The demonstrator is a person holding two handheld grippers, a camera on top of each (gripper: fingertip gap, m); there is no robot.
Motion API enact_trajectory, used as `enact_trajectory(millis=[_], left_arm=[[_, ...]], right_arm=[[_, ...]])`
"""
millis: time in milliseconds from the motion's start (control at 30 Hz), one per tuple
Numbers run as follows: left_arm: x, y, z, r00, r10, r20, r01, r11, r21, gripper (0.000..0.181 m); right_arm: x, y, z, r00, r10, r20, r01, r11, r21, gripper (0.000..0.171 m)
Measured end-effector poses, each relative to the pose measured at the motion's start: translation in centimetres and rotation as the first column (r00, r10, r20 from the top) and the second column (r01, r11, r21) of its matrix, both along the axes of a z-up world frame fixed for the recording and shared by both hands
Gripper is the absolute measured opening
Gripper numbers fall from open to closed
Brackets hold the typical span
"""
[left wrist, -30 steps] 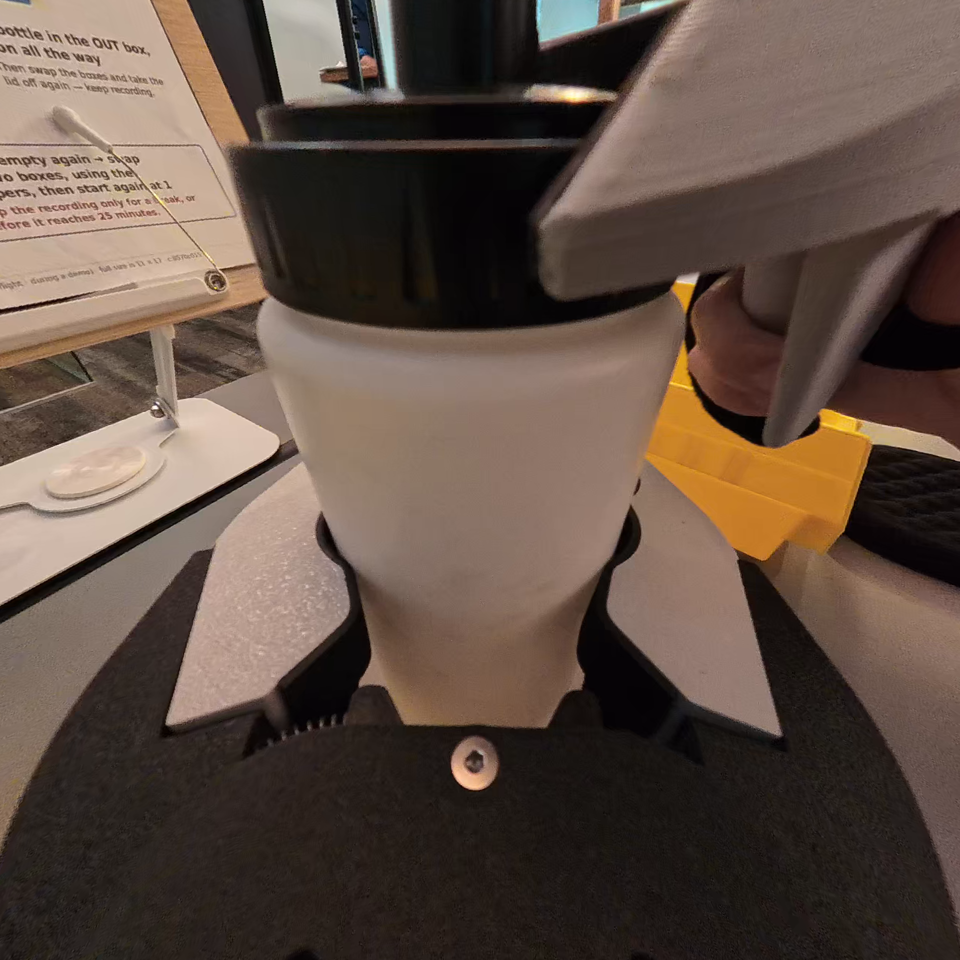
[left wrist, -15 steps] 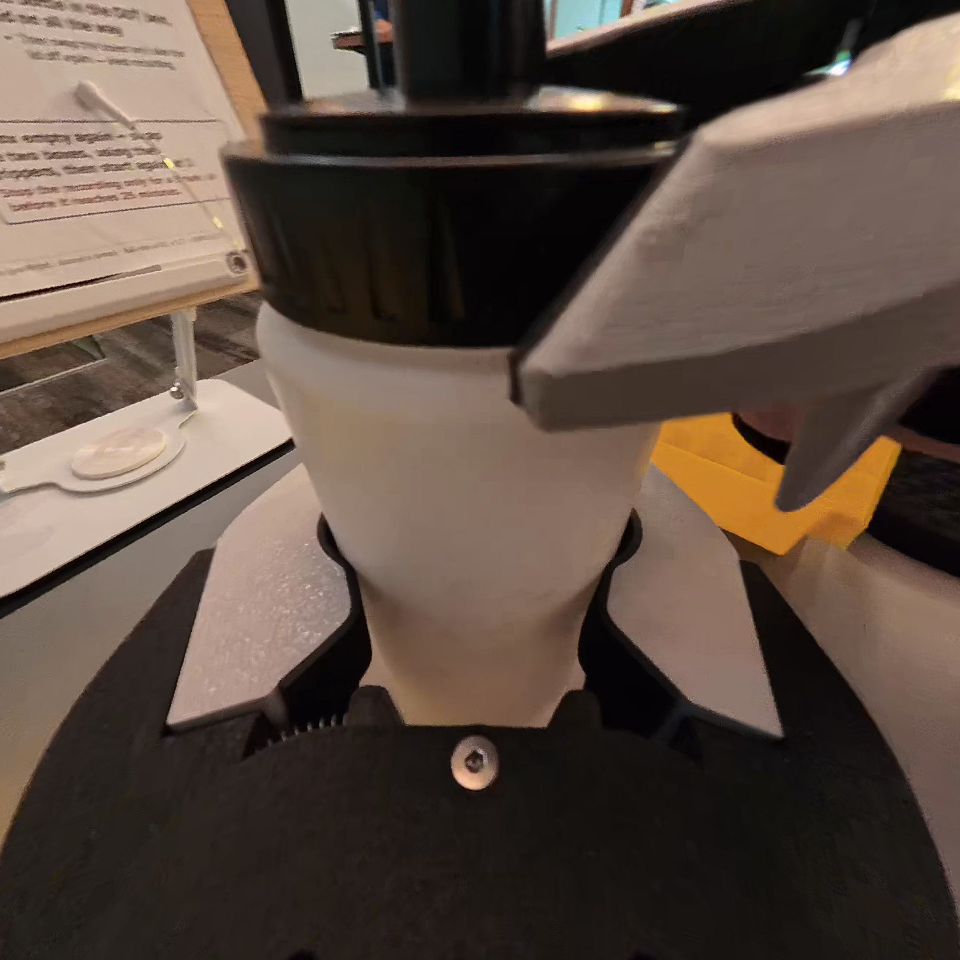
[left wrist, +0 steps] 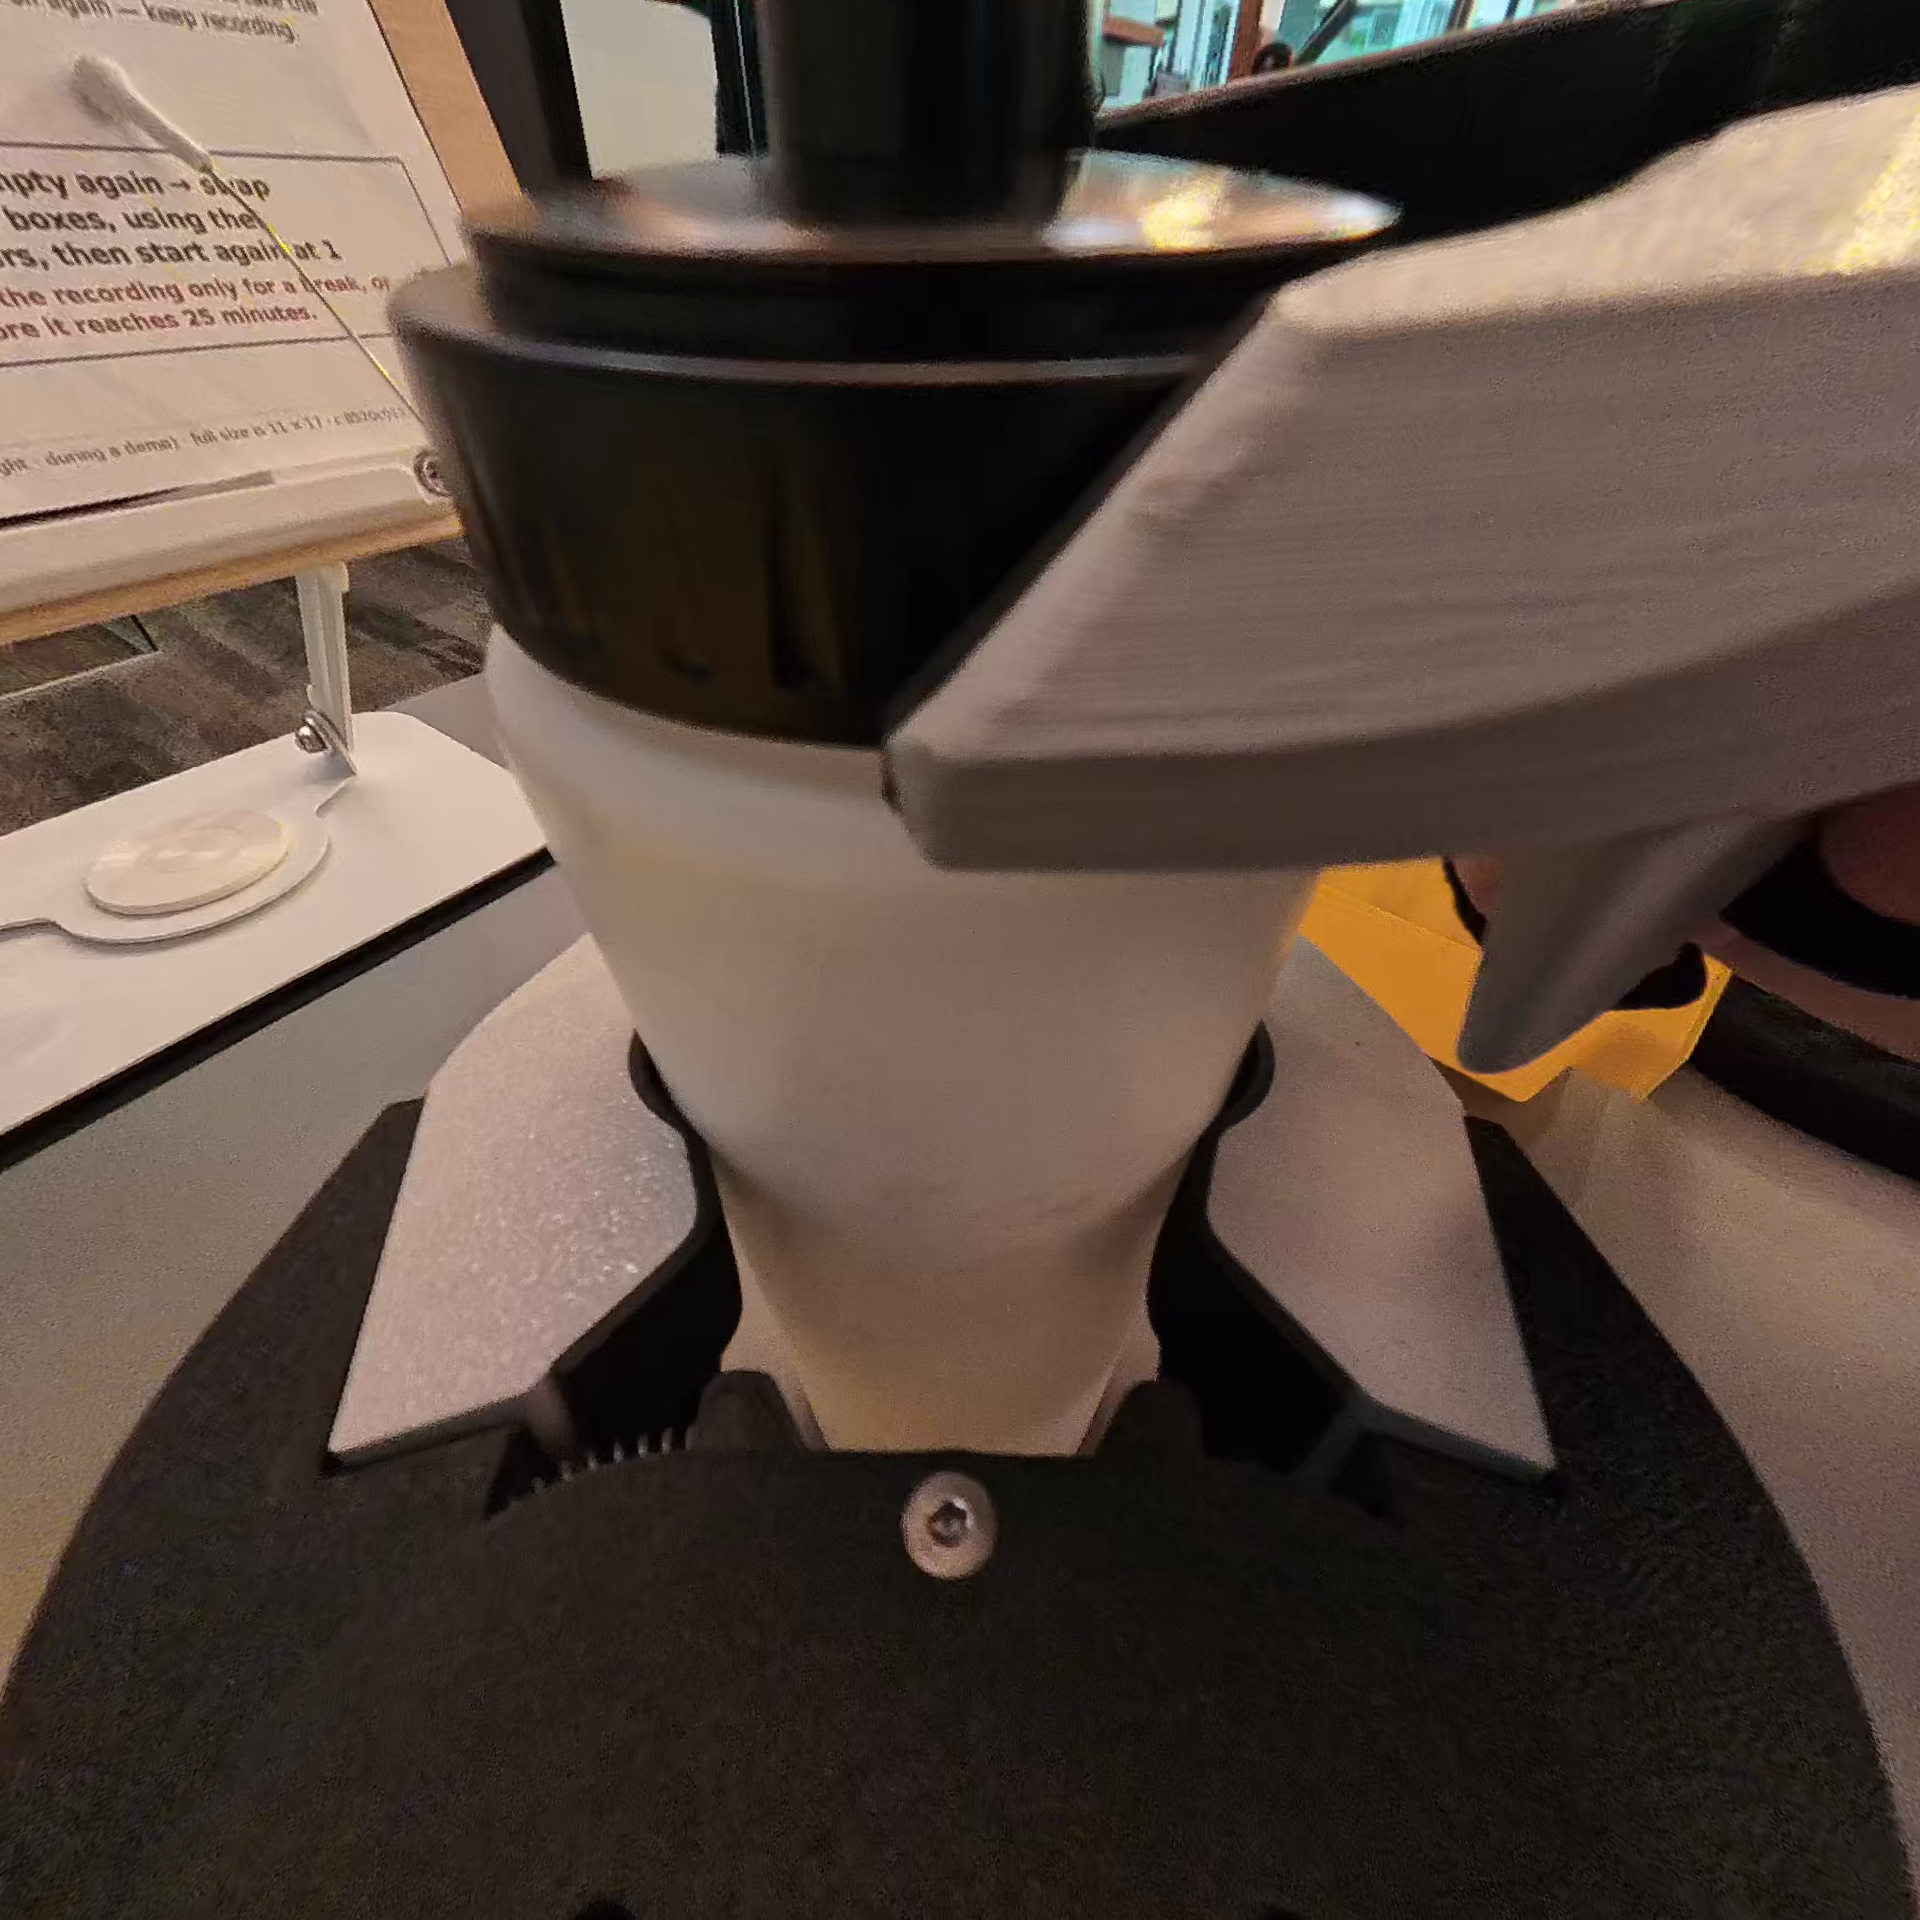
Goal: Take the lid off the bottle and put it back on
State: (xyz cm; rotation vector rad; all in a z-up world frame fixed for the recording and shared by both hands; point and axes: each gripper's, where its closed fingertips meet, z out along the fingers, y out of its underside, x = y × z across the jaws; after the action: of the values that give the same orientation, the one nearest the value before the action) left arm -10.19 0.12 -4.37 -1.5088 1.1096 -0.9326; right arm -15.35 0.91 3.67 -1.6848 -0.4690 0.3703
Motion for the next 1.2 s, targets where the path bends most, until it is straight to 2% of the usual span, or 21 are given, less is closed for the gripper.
enact_trajectory(millis=[300, 433, 567, 700, 800, 1067, 1200], left_arm=[[-0.3, 0.7, -0.1, 0.998, 0.065, -0.016, -0.065, 0.998, 0.014, 0.101], [-0.1, 0.6, -0.1, 0.999, 0.033, -0.023, -0.032, 0.999, 0.040, 0.101], [0.5, -0.4, -0.1, 0.999, -0.027, -0.041, 0.030, 0.998, 0.057, 0.102], [0.4, -0.6, -0.4, 0.999, -0.029, -0.038, 0.031, 0.998, 0.063, 0.103], [0.6, -0.6, -1.3, 0.998, -0.037, -0.053, 0.039, 0.999, 0.035, 0.114], [0.6, -0.7, -1.2, 0.997, -0.067, -0.027, 0.067, 0.998, 0.013, 0.102], [0.7, -0.8, -1.3, 0.997, -0.067, -0.031, 0.068, 0.998, 0.016, 0.102]], right_arm=[[-0.1, 0.1, 0.0, 0.999, -0.042, 0.005, 0.042, 0.999, 0.021, 0.074], [0.2, 0.0, -0.1, 0.999, 0.002, 0.055, -0.002, 1.000, -0.001, 0.074], [-0.1, -0.1, -0.1, 0.995, 0.085, -0.058, -0.086, 0.996, -0.022, 0.085], [-0.3, -0.1, -0.3, 0.996, 0.092, -0.018, -0.092, 0.995, -0.028, 0.080], [-0.5, 0.0, -0.2, 0.996, 0.088, -0.021, -0.089, 0.996, -0.008, 0.079], [0.2, -0.3, 0.5, 0.977, 0.166, -0.133, -0.163, 0.986, 0.030, 0.077], [0.3, -0.5, 0.3, 0.981, 0.170, -0.093, -0.170, 0.985, 0.015, 0.077]])
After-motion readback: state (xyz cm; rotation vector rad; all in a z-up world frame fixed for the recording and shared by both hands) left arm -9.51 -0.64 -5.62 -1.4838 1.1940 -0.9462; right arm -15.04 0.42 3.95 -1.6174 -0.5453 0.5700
